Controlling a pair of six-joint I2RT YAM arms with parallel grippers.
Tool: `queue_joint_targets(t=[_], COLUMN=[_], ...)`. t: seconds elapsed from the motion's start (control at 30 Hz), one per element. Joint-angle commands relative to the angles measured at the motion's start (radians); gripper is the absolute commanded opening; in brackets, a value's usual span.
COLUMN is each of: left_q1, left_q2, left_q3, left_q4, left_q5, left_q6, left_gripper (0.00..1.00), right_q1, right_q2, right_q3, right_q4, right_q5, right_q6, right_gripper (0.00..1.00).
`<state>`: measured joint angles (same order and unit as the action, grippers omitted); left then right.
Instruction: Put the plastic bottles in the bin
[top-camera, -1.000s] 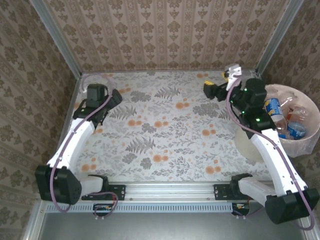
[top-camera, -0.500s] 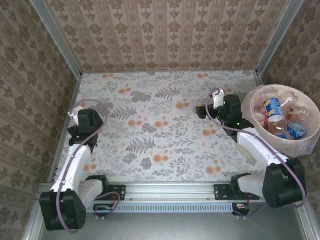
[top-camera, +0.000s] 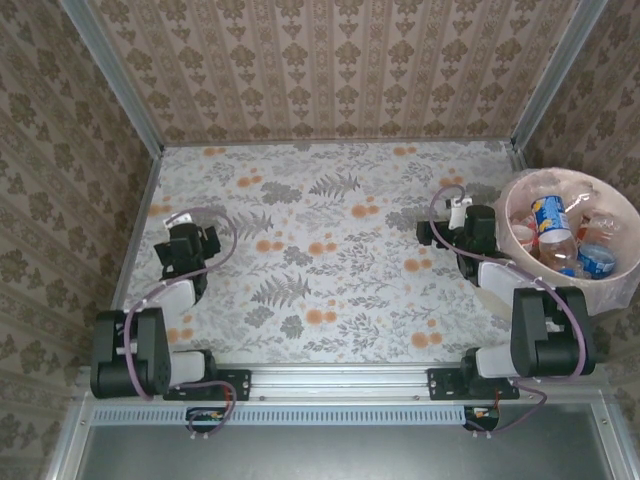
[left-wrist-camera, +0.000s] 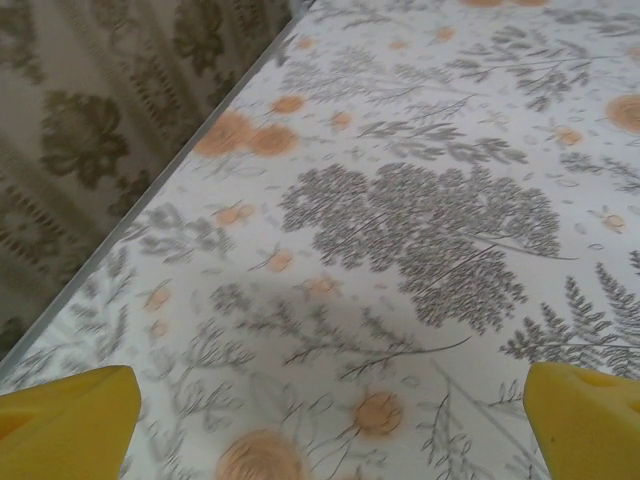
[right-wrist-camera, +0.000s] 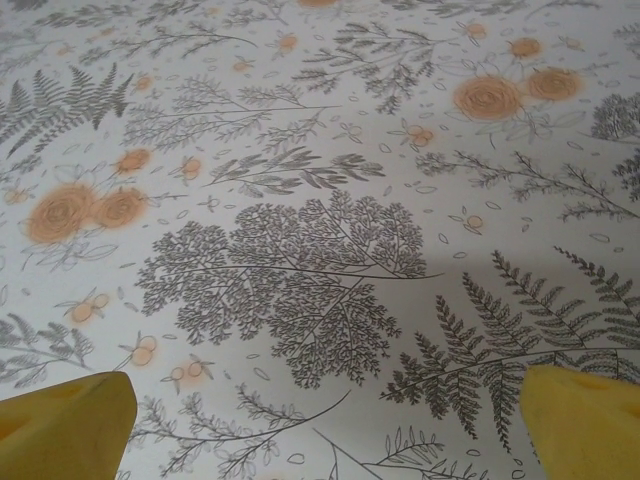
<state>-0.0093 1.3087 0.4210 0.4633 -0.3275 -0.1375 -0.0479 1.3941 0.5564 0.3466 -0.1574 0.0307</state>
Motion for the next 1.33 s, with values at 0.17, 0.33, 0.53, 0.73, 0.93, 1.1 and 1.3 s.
queue_joint_targets(t=[0.17, 0.33, 0.53, 0.73, 0.93, 1.1, 1.3], left_q1=[0.014, 0.001, -0.061, -0.047, -0.049, -0.043, -0.045], left_q2=[0.139, 0.138, 0.236, 0.227, 0.227, 0.229, 0.226], left_q3=[-0.143, -0.077, -0.039, -0.038, -0.036, -0.031, -0.036], left_q4=[0.557, 0.415, 0.443, 0.434, 0.433, 0.425, 0.43], left_q5=[0.119, 0.113, 0.085, 0.099, 0.099, 0.107, 0.11], left_q6=[0.095, 0.099, 0.17, 0.155, 0.159, 0.154, 0.157], left_gripper=[1.0, 1.0, 1.0, 1.0, 1.0, 1.0, 1.0], right_q1=[-0.011, -0.009, 0.006, 0.065, 0.065, 0.064, 0.066], right_q2=[0.033, 0.078, 0.135, 0.142, 0.14, 0.14, 0.14], right_q3=[-0.05, -0.151, -0.223, -0.153, -0.154, -0.154, -0.157], right_q4=[0.234, 0.479, 0.649, 0.526, 0.526, 0.526, 0.533], right_q5=[0.016, 0.054, 0.066, 0.232, 0.232, 0.232, 0.249], right_q6=[0.021, 0.034, 0.017, 0.005, 0.005, 0.005, 0.006], right_gripper=[1.0, 1.0, 1.0, 1.0, 1.0, 1.0, 1.0])
